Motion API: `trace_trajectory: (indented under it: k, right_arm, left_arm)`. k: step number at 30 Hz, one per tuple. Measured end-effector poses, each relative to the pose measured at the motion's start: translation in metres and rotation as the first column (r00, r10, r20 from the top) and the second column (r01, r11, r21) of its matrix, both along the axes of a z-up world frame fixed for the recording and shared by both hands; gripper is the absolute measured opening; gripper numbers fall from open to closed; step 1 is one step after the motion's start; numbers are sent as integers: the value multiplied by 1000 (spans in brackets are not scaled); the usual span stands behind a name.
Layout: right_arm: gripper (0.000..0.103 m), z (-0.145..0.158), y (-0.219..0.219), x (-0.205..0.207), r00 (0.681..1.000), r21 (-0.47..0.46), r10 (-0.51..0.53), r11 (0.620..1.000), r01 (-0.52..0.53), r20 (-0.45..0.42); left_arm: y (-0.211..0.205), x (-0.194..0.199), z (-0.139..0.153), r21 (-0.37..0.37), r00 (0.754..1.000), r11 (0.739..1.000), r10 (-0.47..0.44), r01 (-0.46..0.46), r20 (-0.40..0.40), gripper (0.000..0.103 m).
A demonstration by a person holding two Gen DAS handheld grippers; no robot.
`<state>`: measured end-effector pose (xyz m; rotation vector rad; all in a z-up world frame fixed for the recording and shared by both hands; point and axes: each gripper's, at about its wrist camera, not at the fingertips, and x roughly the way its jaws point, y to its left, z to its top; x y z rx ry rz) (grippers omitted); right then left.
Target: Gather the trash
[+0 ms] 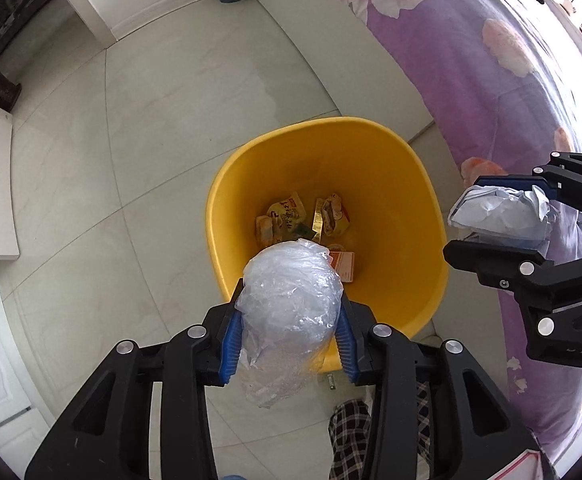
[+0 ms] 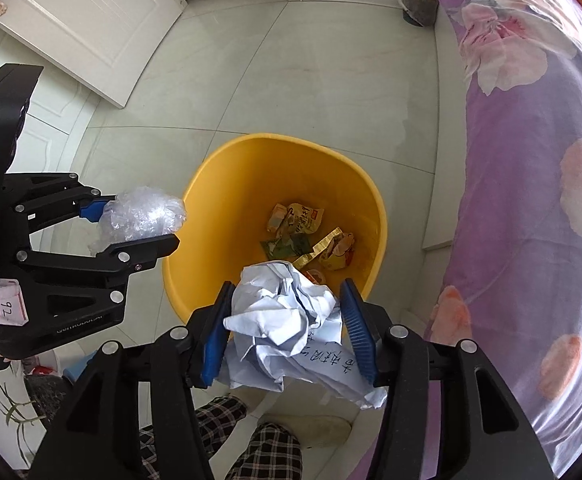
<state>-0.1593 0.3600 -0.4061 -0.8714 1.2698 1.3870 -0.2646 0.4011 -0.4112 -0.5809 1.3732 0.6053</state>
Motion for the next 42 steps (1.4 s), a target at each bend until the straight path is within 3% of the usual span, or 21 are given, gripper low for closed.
trace_trajectory:
  k: [2,3,9,15,27,33,38,42]
  right_arm:
    - [62,-4,5,2,1000,-4,-5,1000,5,0]
    - [62,-3,6,2,1000,1,-7,1000,7,2]
    - [62,5,1,0,1000,14,-27,1000,27,-12]
    - [62,36,-7,-4,998,37,-56,998,56,2]
    - [64,135,-51,-19,971,81,-231,971,226,59]
    - [67,175,-72,-34,948,111,-303,950,292,101]
    - [70,203,-87,-48,935,161,-316,943,291,158]
    - [70,218,-98,-47,920,177,-361,926,334,154]
  left_arm:
    - [1,-2,0,8,1000,1000,3,-3,-6,60]
    - [0,-3,1,16,1000,1000,6,-6,-3,62]
    - [-1,-10,6,12,1000,1000,14,-14,-3,62]
    - [-3,-15,32,27,999,999,38,-39,8,61]
    - [-23,-30,130,122,988,981,143,-149,54,62]
    - [-36,-46,181,167,978,966,185,-199,93,69]
    - [-42,-54,205,197,972,955,199,-221,125,71]
    - [-46,-58,219,213,971,951,197,-223,133,72]
